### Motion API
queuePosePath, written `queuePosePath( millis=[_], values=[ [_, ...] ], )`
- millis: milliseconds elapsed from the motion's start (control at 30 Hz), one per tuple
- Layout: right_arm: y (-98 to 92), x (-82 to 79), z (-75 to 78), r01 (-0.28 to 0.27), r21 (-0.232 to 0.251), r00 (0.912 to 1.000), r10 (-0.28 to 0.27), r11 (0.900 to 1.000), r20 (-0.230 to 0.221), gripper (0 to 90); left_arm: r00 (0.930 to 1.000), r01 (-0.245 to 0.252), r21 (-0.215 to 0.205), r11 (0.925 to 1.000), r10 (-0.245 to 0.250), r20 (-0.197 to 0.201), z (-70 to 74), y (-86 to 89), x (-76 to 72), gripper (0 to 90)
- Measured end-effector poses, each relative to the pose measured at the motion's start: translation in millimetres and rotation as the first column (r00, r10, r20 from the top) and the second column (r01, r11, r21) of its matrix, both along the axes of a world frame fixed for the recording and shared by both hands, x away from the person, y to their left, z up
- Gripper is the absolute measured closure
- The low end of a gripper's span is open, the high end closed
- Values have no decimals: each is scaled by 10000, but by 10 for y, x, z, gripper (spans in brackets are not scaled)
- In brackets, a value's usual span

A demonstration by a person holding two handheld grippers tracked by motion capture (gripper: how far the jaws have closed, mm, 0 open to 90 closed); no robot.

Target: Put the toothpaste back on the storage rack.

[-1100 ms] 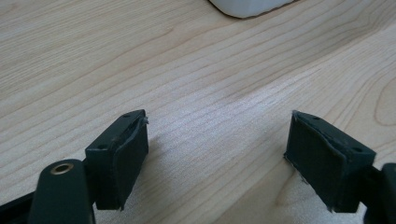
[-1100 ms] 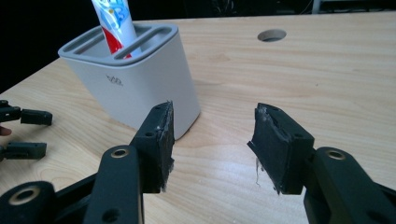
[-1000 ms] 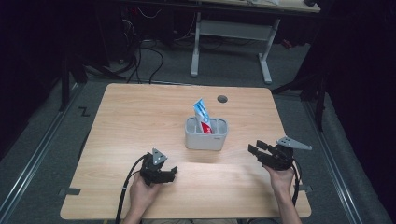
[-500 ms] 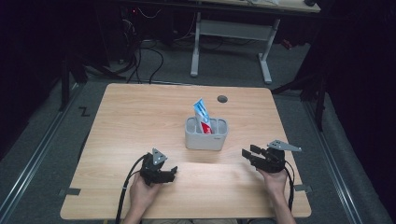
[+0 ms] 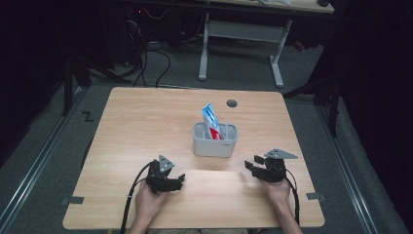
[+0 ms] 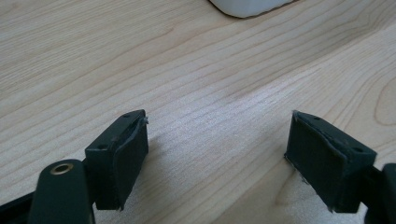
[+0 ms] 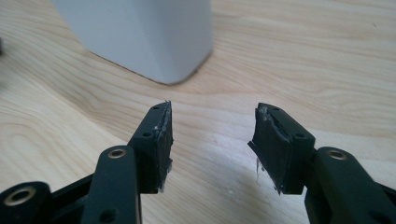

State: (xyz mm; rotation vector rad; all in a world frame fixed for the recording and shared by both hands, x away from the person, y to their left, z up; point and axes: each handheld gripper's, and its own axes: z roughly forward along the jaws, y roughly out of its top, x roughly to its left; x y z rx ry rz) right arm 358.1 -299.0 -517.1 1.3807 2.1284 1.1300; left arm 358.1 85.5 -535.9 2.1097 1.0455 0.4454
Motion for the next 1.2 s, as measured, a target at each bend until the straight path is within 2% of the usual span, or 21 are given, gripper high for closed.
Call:
queuePosePath(
  millis=[67,133,267,367,533,667,767,833,967,1200],
  values=[
    [-9,-7,-40,138,-100,9998,-139,9999,-131,462,10000,-12,-17,10000,12,5,-1,-1,0,211],
    [-9,-25,-51,247,-328,9997,-249,9992,-66,462,10000,-2,-5,10000,2,4,0,0,0,210],
    [-6,-37,-67,246,-351,9997,-249,9991,-80,460,10000,-7,-11,10000,7,4,0,-1,0,210],
    [27,-46,-99,121,-437,9997,-131,9990,-226,455,10000,-10,-12,10000,10,2,-1,-1,0,210],
    [118,-81,-130,-183,-921,9996,164,9956,-214,448,10000,-7,-11,10000,7,1,0,-1,0,210],
    [145,-96,-128,-193,-929,9997,175,9955,-195,444,10000,-8,-9,10000,8,3,0,-1,0,210],
    [179,-104,-135,-286,-1257,9994,257,9917,-242,436,10000,-11,-11,10000,11,5,-1,-1,-1,210],
    [209,-113,-138,-386,-1612,9992,372,9862,-119,433,10000,-10,-4,10000,10,3,-1,-1,-1,210],
    [229,-107,-139,-554,-1631,9985,541,9850,-126,401,10000,-17,-8,10000,17,4,-1,-1,-2,210],
    [238,-110,-139,-545,-1641,9985,529,9849,-142,393,10000,-25,-3,10000,25,5,-1,-1,-3,210]
  ],
)
